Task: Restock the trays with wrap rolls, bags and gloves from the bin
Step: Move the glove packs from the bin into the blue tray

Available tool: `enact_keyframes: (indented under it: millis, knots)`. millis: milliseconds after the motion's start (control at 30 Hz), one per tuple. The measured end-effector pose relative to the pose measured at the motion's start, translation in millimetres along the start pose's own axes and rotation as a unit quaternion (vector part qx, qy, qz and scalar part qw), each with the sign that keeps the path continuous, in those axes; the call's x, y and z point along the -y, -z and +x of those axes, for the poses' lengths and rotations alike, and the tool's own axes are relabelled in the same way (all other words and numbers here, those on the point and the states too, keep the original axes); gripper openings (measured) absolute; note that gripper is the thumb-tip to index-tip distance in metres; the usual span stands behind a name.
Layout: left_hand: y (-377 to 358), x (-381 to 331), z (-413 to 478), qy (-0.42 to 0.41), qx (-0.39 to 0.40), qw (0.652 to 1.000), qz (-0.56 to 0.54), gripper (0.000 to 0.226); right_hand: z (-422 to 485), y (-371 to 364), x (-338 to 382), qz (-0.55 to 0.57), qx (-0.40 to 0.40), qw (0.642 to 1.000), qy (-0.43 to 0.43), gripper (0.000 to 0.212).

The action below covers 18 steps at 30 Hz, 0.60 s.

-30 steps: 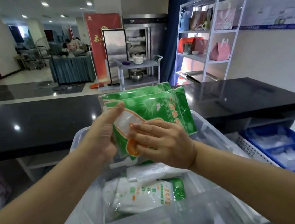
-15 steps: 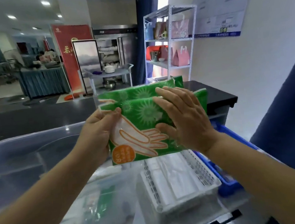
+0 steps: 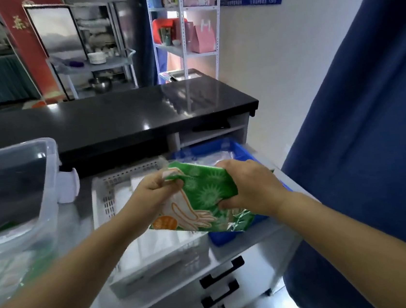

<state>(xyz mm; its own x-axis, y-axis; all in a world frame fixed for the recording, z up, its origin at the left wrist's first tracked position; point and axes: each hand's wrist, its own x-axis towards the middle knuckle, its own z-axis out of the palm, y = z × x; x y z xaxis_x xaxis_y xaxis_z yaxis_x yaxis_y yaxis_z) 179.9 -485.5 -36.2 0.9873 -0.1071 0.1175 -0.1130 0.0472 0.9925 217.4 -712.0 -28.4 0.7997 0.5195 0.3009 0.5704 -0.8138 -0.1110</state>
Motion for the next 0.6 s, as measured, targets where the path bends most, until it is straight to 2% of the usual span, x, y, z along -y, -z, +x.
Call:
enact_keyframes:
  millis: [133,267,333,500,600]
  knots:
    - [-21.0,24.1,48.0,0.003,-0.003,1.0,-0.002,0.032,19.4,-8.8,-42.2,-0.02,-0.007,0.999,-0.03,0.049]
    - [-31.1,46.8,98.1,0.012,0.015,0.999,-0.025,0.018,48.4,-10.1,-87.9,-0.044,0.01,0.999,-0.026,0.043]
    - [-32.2,55.6,121.6,0.01,0.012,1.0,0.0,0.017,64.4,-7.4,-107.4,-0.071,0.016,0.997,-0.023,0.041]
    - [-12.8,91.8,188.8,0.051,-0.111,0.988,0.094,0.027,110.2,-7.2,-158.8,-0.137,0.001,0.988,-0.068,0.044]
    - [-2.4,120.0,220.4,0.082,-0.127,0.972,0.182,0.032,128.2,-16.8,-183.0,-0.16,-0.019,0.982,-0.094,0.043]
